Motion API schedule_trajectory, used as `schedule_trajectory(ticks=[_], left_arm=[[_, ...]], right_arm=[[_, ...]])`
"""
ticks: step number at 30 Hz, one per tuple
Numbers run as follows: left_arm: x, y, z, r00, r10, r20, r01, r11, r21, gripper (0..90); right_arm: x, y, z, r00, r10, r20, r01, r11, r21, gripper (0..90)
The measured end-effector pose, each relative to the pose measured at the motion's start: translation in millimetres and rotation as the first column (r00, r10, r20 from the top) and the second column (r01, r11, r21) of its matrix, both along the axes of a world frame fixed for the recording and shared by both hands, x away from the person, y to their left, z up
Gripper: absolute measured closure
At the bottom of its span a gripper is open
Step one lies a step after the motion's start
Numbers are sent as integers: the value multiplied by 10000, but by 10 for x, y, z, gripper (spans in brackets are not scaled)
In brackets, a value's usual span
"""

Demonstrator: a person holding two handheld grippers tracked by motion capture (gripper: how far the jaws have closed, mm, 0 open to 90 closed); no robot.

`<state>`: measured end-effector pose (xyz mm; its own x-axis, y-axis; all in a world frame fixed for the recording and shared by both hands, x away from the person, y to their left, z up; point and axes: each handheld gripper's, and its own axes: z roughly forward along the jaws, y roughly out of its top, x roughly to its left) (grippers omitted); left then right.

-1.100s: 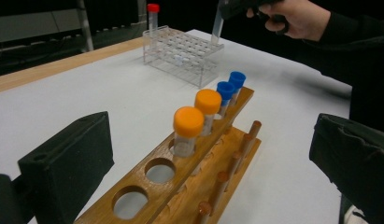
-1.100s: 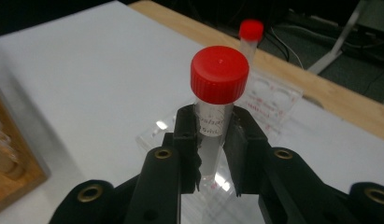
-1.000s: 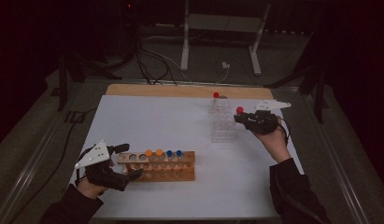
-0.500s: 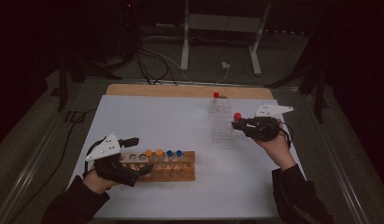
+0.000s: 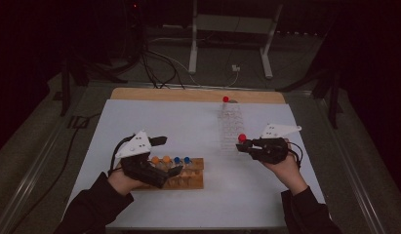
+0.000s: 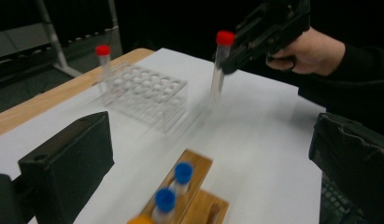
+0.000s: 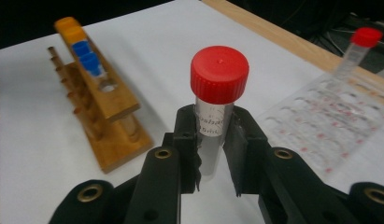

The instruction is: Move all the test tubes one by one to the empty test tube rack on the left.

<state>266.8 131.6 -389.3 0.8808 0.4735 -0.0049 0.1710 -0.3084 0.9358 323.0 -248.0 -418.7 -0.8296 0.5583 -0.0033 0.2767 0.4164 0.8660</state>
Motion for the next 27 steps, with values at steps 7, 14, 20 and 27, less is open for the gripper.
schedule_trajectory(ticks=[7, 14, 20, 27], left_arm=[[39, -329, 70, 9986, -519, -16, 519, 9986, -4, 7], [59, -621, 111, 9960, -894, 36, 894, 9960, 29, 14], [94, -851, 95, 9928, -1194, -69, 1194, 9928, 52, 45], [148, -1086, 34, 9910, -1335, -46, 1336, 9904, 355, 189]], right_arm=[[-156, 103, -40, 9991, 392, -163, -393, 9992, -80, 749], [-276, 224, -59, 9964, 785, -315, -791, 9967, -178, 749], [-355, 307, -49, 9933, 1099, -356, -1110, 9933, -319, 749], [-394, 354, -33, 9910, 1291, -361, -1302, 9910, -298, 749]])
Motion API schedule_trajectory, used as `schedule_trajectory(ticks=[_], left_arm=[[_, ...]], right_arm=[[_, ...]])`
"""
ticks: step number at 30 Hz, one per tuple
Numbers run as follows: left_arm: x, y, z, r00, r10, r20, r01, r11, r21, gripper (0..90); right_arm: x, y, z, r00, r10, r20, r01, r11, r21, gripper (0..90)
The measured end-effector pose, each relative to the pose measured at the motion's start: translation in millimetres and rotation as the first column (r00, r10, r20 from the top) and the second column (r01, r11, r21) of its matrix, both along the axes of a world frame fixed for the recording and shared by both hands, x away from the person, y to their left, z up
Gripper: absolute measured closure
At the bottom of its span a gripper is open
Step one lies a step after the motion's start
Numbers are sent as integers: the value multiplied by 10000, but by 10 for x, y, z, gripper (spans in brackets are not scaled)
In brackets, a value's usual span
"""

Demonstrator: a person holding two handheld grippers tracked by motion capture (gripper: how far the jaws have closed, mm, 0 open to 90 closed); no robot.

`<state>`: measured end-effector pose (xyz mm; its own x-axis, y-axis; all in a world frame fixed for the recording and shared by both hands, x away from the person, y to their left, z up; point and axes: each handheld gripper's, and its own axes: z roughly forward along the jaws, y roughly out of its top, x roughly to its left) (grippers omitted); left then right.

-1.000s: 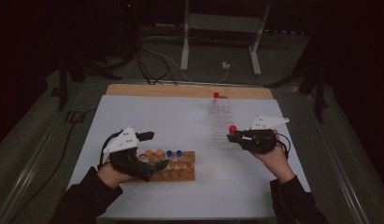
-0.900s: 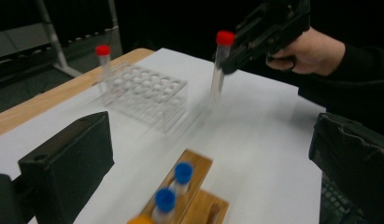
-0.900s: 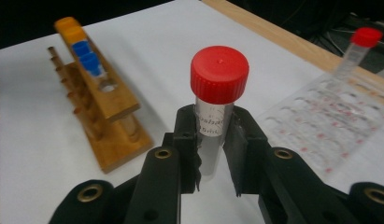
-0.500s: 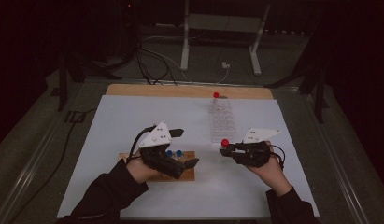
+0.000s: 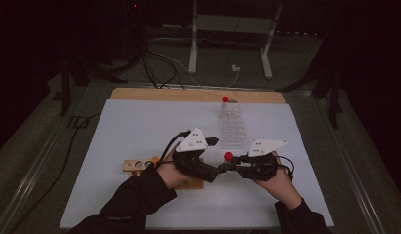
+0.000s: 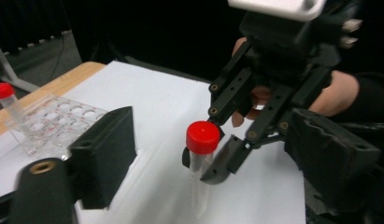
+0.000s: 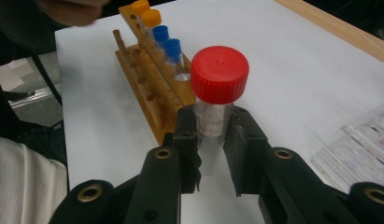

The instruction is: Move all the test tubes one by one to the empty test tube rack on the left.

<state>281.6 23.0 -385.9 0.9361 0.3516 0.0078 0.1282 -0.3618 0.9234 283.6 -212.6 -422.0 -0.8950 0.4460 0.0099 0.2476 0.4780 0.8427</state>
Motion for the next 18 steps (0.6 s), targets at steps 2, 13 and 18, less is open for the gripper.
schedule_trajectory(ticks=[2, 13, 18], left_arm=[[11, -53, -26, 10000, 6, 41, -6, 9999, 103, 250], [31, -186, -75, 9999, 1, 161, -13, 9972, 753, 645], [26, -196, -73, 9996, -124, 259, 104, 9971, 760, 713]], right_arm=[[-13, 8, -1, 10000, 48, -17, -48, 10000, -13, 749], [-52, 6, 40, 9999, 102, 121, -103, 9999, 33, 748], [-52, -7, 43, 9999, 63, 97, -64, 9999, 112, 749]])
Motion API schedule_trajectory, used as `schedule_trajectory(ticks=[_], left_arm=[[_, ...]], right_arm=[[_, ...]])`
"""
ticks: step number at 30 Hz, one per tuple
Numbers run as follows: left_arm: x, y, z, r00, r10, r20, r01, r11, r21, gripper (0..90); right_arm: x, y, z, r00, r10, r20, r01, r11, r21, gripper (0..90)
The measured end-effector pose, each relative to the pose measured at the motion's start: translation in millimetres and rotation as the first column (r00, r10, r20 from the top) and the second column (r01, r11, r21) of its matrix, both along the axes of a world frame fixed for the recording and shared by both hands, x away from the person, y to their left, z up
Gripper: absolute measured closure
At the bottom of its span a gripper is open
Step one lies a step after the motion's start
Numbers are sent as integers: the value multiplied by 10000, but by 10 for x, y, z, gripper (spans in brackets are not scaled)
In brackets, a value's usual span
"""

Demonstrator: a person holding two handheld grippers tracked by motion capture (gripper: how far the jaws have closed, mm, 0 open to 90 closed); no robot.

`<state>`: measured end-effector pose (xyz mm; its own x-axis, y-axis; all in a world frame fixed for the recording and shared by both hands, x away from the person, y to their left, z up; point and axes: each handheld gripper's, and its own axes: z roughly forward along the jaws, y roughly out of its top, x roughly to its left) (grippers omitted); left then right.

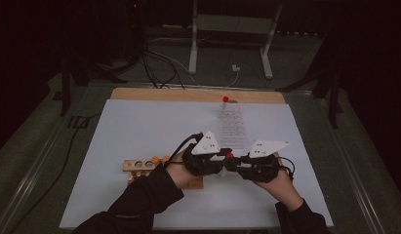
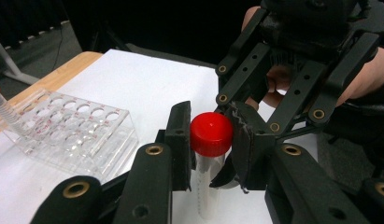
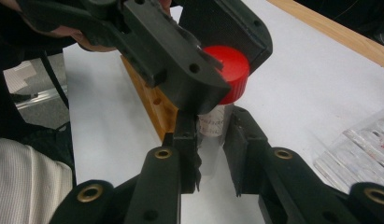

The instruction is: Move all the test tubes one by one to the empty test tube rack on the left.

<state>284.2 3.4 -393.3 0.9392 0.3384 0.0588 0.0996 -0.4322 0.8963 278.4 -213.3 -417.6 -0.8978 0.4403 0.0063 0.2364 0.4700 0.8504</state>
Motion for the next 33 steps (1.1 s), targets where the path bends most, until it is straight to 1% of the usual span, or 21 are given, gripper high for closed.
schedule_trajectory(ticks=[4, 9, 12, 14, 17, 18, 20, 23, 25, 26, 27, 28, 30, 31, 33], left_arm=[[-11, 0, 18, 9999, -33, 159, 34, 10000, -66, 718], [-22, 8, 69, 9996, -96, 273, 99, 9999, -109, 718], [-37, 13, 100, 9993, -92, 356, 99, 9998, -189, 718], [-43, 17, 126, 9992, -112, 387, 121, 9996, -240, 718], [-55, 18, 151, 9988, -142, 473, 156, 9994, -296, 718], [-58, 19, 160, 9990, -133, 437, 147, 9993, -332, 718], [-65, 20, 172, 9987, -133, 483, 149, 9994, -325, 718], [-71, 19, 171, 9986, -142, 513, 157, 9995, -289, 719], [-74, 23, 174, 9984, -149, 554, 166, 9994, -309, 719], [-77, 31, 182, 9979, -109, 640, 134, 9992, -385, 721], [-73, 44, 198, 9978, -71, 666, 102, 9989, -459, 721], [-70, 60, 217, 9976, -29, 687, 65, 9986, -521, 721], [-63, 103, 260, 9972, 73, 746, -28, 9981, -610, 721], [-61, 125, 280, 9971, 101, 755, -53, 9980, -633, 721], [-65, 177, 323, 9963, 200, 831, -144, 9976, -681, 721]], right_arm=[[-5, -14, 15, 10000, -11, -52, 12, 9999, 151, 748], [-28, -26, 55, 9999, -77, 108, 74, 9996, 269, 747], [-52, -32, 86, 9997, -127, 225, 121, 9996, 245, 746], [-66, -45, 107, 9996, -139, 246, 130, 9992, 370, 746], [-87, -61, 138, 9993, -133, 345, 120, 9992, 378, 746], [-96, -62, 147, 9990, -174, 423, 159, 9992, 363, 745], [-101, -69, 158, 9989, -163, 444, 144, 9990, 421, 744], [-107, -71, 165, 9986, -161, 498, 144, 9993, 342, 743], [-111, -65, 160, 9986, -184, 501, 165, 9992, 373, 735], [-110, -63, 156, 9989, -185, 441, 166, 9989, 448, 678], [-100, -57, 147, 9996, -139, 245, 129, 9991, 402, 559], [-107, -43, 135, 9991, -303, 289, 294, 9990, 324, 505], [-105, -32, 115, 9988, -409, 278, 398, 9985, 363, 444], [-104, -28, 110, 9979, -542, 351, 529, 9979, 374, 403], [-85, -34, 105, 9980, -610, 177, 600, 9969, 514, 314]])
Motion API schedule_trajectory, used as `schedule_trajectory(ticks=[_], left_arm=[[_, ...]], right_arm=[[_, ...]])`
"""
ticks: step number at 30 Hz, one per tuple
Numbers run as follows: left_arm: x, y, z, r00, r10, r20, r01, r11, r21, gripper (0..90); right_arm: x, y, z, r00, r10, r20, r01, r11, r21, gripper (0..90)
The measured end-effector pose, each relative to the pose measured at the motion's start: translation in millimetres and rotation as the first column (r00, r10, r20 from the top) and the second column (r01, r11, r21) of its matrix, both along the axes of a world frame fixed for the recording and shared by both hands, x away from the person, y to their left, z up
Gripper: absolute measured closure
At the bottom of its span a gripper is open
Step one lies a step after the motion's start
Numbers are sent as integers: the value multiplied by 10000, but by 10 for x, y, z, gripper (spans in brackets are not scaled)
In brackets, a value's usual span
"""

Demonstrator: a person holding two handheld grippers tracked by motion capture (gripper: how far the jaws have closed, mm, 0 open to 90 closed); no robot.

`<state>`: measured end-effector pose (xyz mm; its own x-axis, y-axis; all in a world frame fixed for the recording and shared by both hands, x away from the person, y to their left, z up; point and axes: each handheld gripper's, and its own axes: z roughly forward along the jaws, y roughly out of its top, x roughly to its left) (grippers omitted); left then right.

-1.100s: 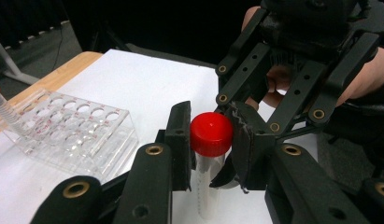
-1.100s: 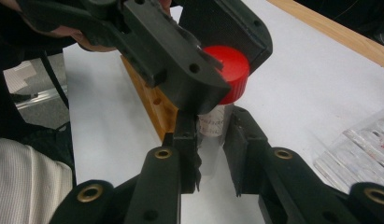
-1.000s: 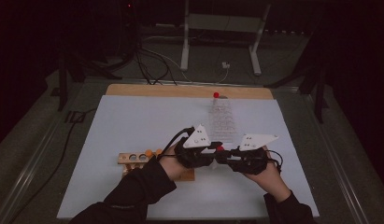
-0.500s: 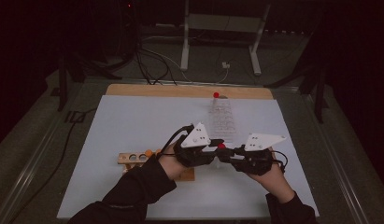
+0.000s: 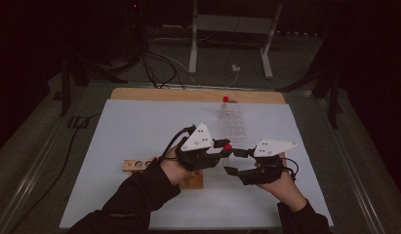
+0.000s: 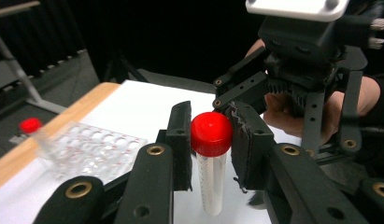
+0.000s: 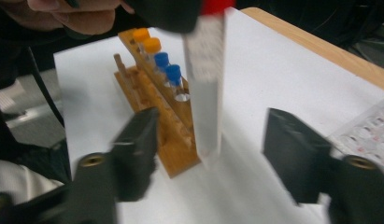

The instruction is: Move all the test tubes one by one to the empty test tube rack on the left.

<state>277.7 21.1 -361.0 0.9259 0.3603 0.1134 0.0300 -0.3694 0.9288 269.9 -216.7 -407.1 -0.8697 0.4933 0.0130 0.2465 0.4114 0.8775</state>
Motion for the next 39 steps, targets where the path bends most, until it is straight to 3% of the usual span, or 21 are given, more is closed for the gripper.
schedule_trajectory(ticks=[4, 6, 10, 14, 21, 24, 33, 39], left_arm=[[-18, 158, 105, 9996, 252, 109, -252, 9997, -70, 721], [-30, 242, 151, 9989, 420, 209, -418, 9991, -73, 721], [-68, 480, 253, 9958, 824, 398, -824, 9966, -15, 721], [-112, 758, 342, 9880, 1451, 525, -1452, 9894, -13, 721], [-170, 1215, 460, 9673, 2450, 655, -2448, 9695, -110, 721], [-198, 1390, 477, 9550, 2869, 756, -2872, 9578, -77, 721], [-263, 1776, 358, 9294, 3634, 642, -3645, 9312, 62, 721], [-262, 1888, 204, 9248, 3785, 396, -3789, 9254, 32, 721]], right_arm=[[26, -24, -9, 9994, -271, -229, 276, 9994, 225, 70], [35, -34, -12, 9991, -245, -349, 255, 9993, 278, 1], [38, -58, -9, 9990, -60, -438, 84, 9984, 552, 0], [54, -88, 0, 9987, -108, -506, 149, 9967, 801, 0], [62, -98, 1, 9988, -130, -473, 167, 9969, 769, 0], [57, -90, 4, 9993, -172, -345, 195, 9974, 695, 0], [63, -82, -7, 9994, -133, -334, 154, 9979, 633, 0], [61, -76, -7, 9995, -144, -288, 160, 9982, 573, 0]])
